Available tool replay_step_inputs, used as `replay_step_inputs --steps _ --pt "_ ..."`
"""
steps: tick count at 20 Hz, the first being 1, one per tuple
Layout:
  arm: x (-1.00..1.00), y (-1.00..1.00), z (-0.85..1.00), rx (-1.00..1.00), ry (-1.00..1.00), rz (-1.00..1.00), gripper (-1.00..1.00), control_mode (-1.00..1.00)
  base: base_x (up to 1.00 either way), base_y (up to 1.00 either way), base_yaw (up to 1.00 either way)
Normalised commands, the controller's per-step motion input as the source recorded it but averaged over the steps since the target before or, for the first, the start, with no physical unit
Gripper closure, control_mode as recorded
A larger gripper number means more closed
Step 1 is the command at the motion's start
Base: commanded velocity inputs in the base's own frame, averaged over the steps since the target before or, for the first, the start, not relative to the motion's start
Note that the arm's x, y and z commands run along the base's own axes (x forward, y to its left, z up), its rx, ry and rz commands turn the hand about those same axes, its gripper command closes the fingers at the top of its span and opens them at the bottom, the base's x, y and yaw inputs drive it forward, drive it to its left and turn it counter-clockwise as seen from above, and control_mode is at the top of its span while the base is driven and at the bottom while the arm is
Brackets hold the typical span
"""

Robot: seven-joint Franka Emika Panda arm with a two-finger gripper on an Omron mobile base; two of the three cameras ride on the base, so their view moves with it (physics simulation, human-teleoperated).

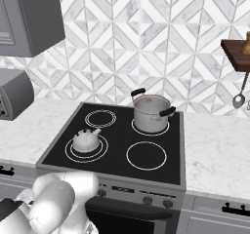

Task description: Pick the kettle from the counter and place it on a stove burner. Then turn the burner on.

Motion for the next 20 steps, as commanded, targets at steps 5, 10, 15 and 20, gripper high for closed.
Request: replay_step_inputs --steps 5,10,15,20 --pt "0.16 0.02 -0.07 0.0 -0.03 0.0 -1.0 -1.0 0.0 0.0 0.0" --pt "0.2 0.0 -0.13 0.0 -0.04 0.01 -1.0 -1.0 0.0 0.0 0.0" --pt "0.15 0.0 -0.18 0.0 -0.02 0.02 -1.0 -1.0 0.0 0.0 0.0" --pt "0.02 0.0 -0.04 0.0 -0.01 0.01 -1.0 -1.0 0.0 0.0 0.0"
